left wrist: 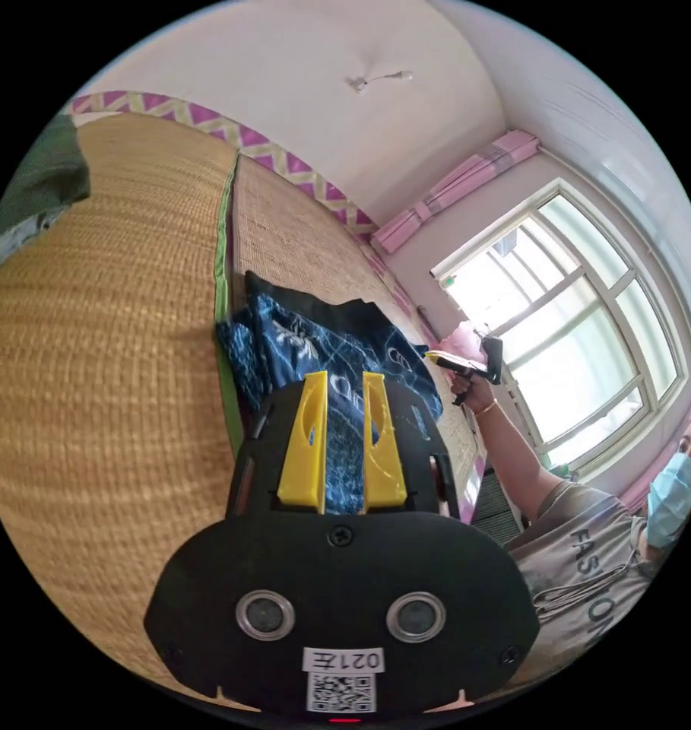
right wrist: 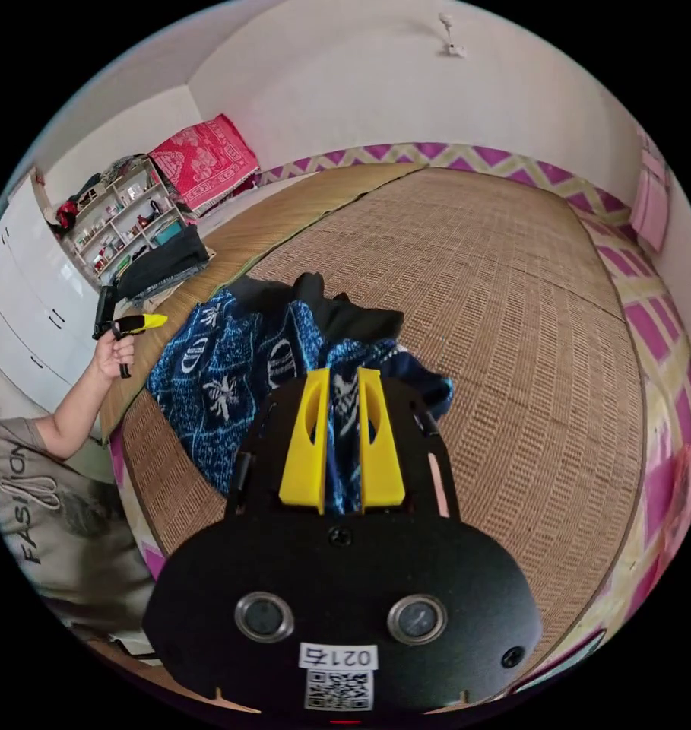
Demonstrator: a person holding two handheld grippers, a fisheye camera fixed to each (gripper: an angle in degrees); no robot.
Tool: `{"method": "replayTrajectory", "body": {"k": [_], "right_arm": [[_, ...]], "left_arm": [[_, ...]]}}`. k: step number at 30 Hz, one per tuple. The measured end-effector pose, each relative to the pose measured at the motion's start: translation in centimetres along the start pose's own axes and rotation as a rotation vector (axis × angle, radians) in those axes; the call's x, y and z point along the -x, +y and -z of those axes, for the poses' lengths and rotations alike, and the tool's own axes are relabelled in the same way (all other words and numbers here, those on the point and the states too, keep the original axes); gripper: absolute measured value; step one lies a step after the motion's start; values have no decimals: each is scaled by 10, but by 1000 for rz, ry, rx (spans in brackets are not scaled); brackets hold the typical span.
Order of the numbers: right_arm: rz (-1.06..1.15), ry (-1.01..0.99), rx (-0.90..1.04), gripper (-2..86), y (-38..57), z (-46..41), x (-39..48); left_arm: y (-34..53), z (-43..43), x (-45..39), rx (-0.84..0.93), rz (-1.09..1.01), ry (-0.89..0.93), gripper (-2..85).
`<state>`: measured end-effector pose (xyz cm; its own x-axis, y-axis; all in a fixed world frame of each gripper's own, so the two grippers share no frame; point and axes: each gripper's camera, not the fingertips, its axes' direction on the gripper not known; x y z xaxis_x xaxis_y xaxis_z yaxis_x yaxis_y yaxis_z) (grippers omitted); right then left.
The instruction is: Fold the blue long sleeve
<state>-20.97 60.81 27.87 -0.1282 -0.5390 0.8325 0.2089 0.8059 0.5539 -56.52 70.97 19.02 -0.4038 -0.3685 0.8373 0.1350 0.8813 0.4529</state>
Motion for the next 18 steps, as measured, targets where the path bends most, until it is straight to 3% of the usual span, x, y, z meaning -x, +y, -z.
{"method": "replayTrajectory", "body": {"k": [10,14,18], "right_arm": [[-155,-15,270,68,-108,-135,-119],[-206,-257,203,3,-109,-132,-163],[-277,-358,63,-6,-100,-108,-190]], "left_arm": [[-124,-60,96,196,39,-96,109],[-144,-70,129,235,88,20,130],[-155,-58,156,187,151,-23,111]]}}
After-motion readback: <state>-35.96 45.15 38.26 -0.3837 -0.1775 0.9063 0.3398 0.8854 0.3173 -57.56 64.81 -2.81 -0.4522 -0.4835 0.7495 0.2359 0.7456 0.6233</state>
